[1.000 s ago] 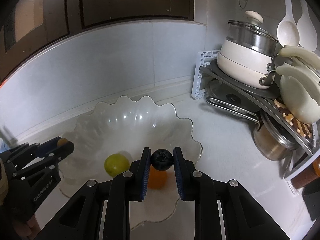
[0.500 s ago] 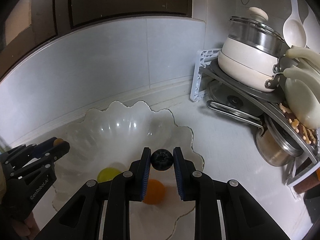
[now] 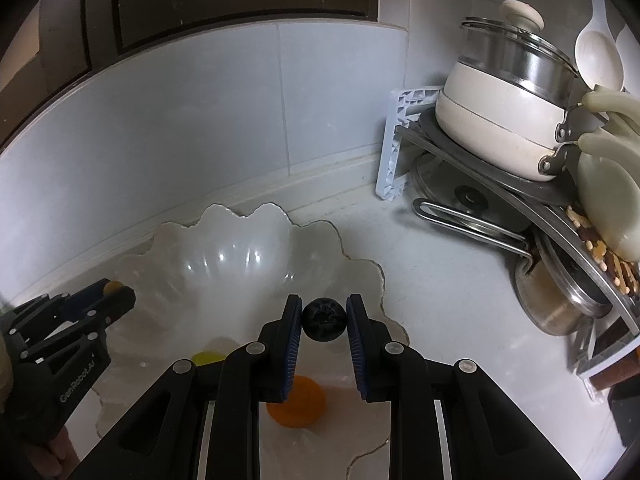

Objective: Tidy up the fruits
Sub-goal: 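Open the left tool dropping the yellow fruit while the right tool releases the blueberry into the bowl, then withdraw both open tools from the bowl back over the counter fruits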

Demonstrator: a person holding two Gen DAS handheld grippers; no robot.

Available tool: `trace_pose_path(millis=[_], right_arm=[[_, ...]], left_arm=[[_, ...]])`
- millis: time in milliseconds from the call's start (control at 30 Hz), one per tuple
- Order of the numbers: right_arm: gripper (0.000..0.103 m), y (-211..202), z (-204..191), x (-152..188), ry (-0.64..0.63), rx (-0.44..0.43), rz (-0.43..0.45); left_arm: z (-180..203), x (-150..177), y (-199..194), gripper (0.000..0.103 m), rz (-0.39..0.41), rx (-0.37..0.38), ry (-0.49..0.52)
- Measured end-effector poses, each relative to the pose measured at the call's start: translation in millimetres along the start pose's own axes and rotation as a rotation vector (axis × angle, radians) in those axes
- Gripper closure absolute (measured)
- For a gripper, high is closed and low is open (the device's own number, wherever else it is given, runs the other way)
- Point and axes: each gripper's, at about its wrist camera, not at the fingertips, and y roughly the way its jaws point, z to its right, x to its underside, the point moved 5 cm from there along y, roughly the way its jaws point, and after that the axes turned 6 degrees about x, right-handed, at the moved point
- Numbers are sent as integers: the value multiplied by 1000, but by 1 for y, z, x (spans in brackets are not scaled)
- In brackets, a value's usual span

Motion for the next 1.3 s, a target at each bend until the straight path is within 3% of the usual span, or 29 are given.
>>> trace_pose_path(millis=[233,333,400,467,567,767,867,1300], right_arm=[[78,6,1,-1,-2,5,-22],[76,7,0,-1,-7,5,-26],[71,8,0,-1,-4,8,-32],[57,8,0,-1,5,5,-28],[45,5,-1,0,4,7,-22],[35,-4,-1,0,8,18,-10],[33,-9,-1,1,10,20,-6],[33,-38,-6,7,3,11,20]], left_arm=[[-1,-2,1,77,0,-5,4],[-1,-1,1,69,1,-10,3],[-2,0,0,60,5,-17,1],[-2,0,-2,57,8,-23,2],[-3,0,-6,47,18,-32,2],[-7,2,-20,31,45,-49,-8],[-8,4,-27,26,55,-52,-14],[-11,16,-56,24,79,-70,-29]])
